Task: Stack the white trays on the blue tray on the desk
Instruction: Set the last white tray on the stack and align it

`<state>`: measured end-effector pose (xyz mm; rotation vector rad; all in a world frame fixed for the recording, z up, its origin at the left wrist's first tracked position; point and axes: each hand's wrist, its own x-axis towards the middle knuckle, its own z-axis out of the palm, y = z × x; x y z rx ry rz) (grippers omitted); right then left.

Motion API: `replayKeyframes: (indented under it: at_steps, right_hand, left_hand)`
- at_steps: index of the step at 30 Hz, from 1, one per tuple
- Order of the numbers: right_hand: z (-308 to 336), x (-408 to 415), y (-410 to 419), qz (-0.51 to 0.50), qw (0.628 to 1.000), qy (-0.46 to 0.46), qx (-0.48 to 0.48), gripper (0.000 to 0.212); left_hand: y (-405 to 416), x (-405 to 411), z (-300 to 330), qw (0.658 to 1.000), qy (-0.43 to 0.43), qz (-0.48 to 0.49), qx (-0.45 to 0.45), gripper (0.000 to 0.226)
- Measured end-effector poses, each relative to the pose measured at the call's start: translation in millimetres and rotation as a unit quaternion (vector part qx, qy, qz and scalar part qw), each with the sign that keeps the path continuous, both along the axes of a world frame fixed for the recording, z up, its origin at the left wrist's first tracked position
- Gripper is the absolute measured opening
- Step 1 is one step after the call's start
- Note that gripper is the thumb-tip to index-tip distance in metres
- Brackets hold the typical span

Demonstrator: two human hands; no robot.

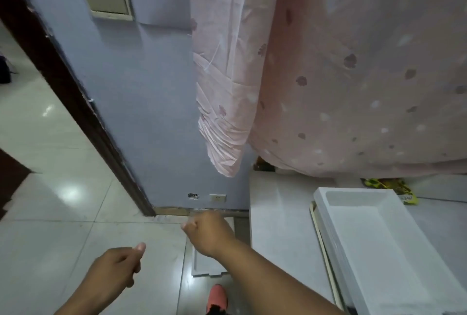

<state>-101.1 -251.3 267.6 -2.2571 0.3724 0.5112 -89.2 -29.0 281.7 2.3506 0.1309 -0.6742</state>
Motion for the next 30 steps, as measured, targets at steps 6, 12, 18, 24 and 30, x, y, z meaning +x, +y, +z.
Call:
replayKeyframes:
  at_steps: [6, 12, 18, 24, 30]
  right_hand:
    - [-15, 55, -6, 0.002, 1.000, 0.011, -0.022, 0.041]
    - [-43, 76, -6, -0.061, 0.996, 0.065, -0.017, 0.039]
    - [-147, 77, 18, -0.160, 0.981, 0.105, -0.028, 0.025]
    - [-310, 75, 21, -0.226, 0.949, 0.220, -0.022, 0.023]
    - [-476, 66, -8, -0.233, 0.925, 0.292, -0.075, 0.028]
  left_hand:
    - [-13, 62, -12, 1.000, 0.002, -0.004, -0.019, 0.057]
    - [-13, 99, -43, 0.996, 0.054, -0.055, -0.049, 0.052]
    - [4, 136, -140, 0.985, 0.126, -0.113, -0.037, 0.043]
    - [12, 149, -301, 0.979, 0.180, -0.086, -0.029, 0.033]
    - [-11, 143, -476, 0.979, 0.192, -0.068, -0.012, 0.017]
